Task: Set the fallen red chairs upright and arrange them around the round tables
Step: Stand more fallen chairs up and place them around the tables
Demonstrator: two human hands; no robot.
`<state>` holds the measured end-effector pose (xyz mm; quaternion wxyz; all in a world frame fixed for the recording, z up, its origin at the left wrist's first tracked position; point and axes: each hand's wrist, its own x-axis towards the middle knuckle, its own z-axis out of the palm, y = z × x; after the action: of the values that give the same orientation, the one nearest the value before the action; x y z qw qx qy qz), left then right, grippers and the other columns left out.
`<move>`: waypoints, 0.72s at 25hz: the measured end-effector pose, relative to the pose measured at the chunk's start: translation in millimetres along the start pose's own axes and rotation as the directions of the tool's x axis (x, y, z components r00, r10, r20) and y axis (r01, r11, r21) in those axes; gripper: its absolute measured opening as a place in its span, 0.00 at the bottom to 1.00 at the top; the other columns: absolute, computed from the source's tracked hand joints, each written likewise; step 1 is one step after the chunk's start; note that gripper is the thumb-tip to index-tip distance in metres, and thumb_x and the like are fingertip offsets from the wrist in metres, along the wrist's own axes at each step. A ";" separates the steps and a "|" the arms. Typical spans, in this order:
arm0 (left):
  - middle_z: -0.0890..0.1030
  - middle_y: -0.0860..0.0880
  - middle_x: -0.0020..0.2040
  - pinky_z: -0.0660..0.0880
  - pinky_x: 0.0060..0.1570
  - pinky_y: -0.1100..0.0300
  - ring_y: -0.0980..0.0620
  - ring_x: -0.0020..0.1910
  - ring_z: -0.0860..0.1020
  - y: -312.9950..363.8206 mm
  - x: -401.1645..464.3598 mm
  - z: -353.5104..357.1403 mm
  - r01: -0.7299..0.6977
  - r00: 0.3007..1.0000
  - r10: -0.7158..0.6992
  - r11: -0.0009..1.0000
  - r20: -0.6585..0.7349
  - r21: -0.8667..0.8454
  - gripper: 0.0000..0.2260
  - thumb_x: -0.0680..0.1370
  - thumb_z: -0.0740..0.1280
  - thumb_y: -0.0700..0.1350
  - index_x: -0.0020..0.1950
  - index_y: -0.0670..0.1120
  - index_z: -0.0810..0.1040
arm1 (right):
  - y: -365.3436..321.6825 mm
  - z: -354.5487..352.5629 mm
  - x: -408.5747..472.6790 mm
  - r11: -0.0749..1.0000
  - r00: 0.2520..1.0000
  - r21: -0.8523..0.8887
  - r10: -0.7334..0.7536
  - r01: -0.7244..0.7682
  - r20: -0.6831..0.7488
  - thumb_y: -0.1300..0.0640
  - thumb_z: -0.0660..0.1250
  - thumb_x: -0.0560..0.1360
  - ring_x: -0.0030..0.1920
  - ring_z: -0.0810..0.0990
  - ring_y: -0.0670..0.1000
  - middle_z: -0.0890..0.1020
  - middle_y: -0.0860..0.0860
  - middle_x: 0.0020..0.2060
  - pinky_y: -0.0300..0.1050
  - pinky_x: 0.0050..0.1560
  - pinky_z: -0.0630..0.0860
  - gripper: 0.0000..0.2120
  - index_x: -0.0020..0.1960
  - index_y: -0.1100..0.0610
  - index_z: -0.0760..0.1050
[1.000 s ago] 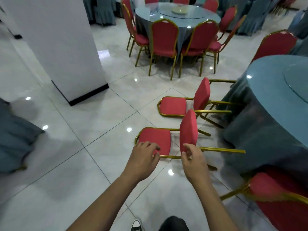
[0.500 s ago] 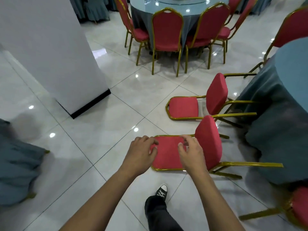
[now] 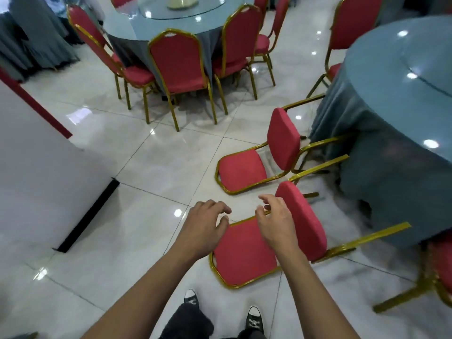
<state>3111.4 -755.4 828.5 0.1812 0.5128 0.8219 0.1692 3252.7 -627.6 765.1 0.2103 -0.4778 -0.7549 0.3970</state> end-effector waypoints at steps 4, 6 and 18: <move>0.78 0.55 0.61 0.66 0.66 0.54 0.52 0.63 0.70 -27.2 65.9 -9.8 -0.181 0.978 0.178 0.983 0.108 0.018 0.11 0.83 0.60 0.48 0.64 0.53 0.77 | 1.0 17.6 37.1 0.993 0.978 0.006 0.114 -0.115 -0.173 0.56 0.64 0.79 0.53 0.77 0.49 0.77 0.49 0.53 0.51 0.58 0.75 0.14 0.63 0.51 0.77; 0.77 0.57 0.62 0.65 0.66 0.56 0.53 0.64 0.70 -55.2 100.2 -14.2 -0.273 0.948 0.263 0.962 0.182 0.032 0.11 0.83 0.59 0.48 0.64 0.53 0.76 | -3.1 39.2 51.2 0.979 0.944 0.040 0.205 -0.201 -0.258 0.56 0.64 0.79 0.54 0.77 0.49 0.77 0.49 0.53 0.51 0.57 0.75 0.14 0.63 0.50 0.77; 0.79 0.53 0.58 0.68 0.61 0.54 0.50 0.58 0.72 -220.9 188.8 55.4 -0.527 0.605 0.454 0.844 0.654 -0.099 0.11 0.82 0.61 0.46 0.62 0.50 0.78 | 10.7 272.2 -20.0 0.610 0.454 0.421 0.788 -0.671 -0.416 0.57 0.64 0.79 0.52 0.79 0.45 0.78 0.47 0.53 0.39 0.52 0.71 0.13 0.63 0.49 0.77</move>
<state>2887.7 -671.7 653.9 0.3762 0.7527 0.5399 -0.0210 3078.1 -751.4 595.5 0.2775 -0.8265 -0.3324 0.3598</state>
